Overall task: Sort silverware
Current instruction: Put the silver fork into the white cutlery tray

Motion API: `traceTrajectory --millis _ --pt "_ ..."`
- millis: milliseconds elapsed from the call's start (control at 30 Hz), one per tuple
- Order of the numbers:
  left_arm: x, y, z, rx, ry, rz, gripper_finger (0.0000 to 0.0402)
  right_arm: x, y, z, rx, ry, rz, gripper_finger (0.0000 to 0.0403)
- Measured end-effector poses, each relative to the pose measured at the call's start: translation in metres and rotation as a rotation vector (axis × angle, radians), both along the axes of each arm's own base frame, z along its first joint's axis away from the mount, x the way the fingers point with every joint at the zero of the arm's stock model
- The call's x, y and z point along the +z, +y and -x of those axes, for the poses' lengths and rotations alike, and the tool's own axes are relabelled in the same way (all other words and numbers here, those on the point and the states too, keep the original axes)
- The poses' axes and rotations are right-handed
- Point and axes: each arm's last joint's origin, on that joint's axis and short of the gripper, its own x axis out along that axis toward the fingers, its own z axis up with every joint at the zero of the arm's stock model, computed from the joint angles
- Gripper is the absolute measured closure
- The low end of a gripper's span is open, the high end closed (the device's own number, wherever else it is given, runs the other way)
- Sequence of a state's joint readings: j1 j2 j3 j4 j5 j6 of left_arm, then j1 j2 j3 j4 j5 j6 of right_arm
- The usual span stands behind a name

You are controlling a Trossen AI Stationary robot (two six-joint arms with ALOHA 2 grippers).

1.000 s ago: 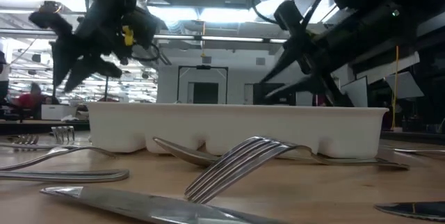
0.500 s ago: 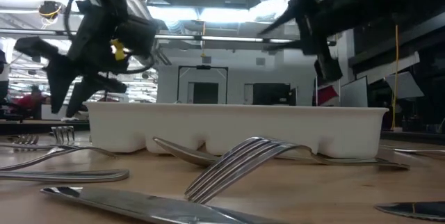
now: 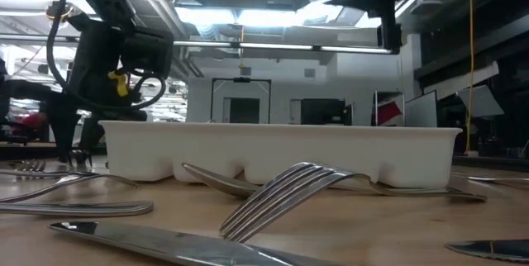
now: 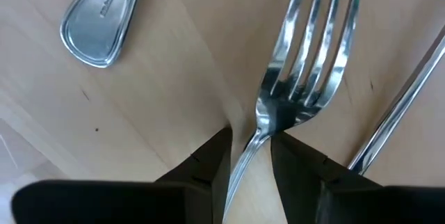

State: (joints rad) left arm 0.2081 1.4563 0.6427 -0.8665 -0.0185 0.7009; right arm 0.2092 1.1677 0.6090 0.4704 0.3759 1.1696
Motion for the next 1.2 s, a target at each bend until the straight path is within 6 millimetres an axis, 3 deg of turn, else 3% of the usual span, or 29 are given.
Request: traceTrajectory --millis 167,400,600,900,1200 --pt "-0.001 0.000 0.000 0.011 -0.001 -0.001 0.0312 0.010 -0.002 0.007 0.002 -0.035 0.045 0.0300" --pt "-0.001 -0.001 -0.001 -0.012 -0.007 -0.007 0.0391 0.022 -0.004 0.017 0.007 -0.067 0.131 0.0300" --pt "0.002 -0.001 0.000 -0.010 0.020 0.004 0.0392 0.035 -0.009 0.040 0.000 -0.051 0.195 0.0300" --pt "0.026 -0.002 -0.004 0.032 0.127 0.036 0.0397 0.036 -0.021 0.082 -0.104 0.105 0.221 0.0300" --pt "0.066 -0.009 -0.018 -0.019 0.157 0.031 0.0399 0.021 -0.024 0.097 -0.117 0.264 0.152 0.0300"
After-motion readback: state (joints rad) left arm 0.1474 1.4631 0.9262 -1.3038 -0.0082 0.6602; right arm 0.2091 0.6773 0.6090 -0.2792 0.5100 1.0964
